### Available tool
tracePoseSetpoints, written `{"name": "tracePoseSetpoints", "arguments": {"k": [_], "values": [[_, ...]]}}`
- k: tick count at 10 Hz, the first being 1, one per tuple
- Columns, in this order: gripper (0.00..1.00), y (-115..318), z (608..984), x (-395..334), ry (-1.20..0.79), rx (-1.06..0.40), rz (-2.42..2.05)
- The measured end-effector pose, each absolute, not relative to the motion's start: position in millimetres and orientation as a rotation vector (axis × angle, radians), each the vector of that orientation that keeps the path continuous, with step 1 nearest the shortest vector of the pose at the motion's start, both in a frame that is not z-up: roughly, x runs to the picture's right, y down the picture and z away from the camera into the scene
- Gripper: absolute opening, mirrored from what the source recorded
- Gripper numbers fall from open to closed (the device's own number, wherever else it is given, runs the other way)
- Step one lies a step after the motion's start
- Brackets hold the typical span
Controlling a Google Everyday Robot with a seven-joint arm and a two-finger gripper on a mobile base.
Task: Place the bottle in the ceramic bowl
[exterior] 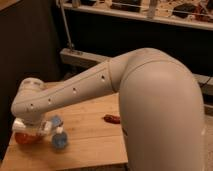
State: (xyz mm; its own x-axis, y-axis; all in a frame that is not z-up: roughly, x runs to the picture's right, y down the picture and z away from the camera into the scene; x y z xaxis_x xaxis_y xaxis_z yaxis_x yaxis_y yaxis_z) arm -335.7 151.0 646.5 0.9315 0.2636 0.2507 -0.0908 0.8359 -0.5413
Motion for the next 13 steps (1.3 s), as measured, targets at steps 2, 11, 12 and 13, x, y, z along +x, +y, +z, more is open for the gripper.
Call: {"name": "tracePoseSetpoints", "arguments": {"k": [2,11,12,13], "values": [[0.00,155,635,-359,-0.358,-0.571,0.196],[0.00,188,641,-437,-0.482,-0.625,0.105],[0.00,186,643,-445,-0.490,-0.620,0.097],[0.00,181,644,-452,-0.500,-0.612,0.097]]}}
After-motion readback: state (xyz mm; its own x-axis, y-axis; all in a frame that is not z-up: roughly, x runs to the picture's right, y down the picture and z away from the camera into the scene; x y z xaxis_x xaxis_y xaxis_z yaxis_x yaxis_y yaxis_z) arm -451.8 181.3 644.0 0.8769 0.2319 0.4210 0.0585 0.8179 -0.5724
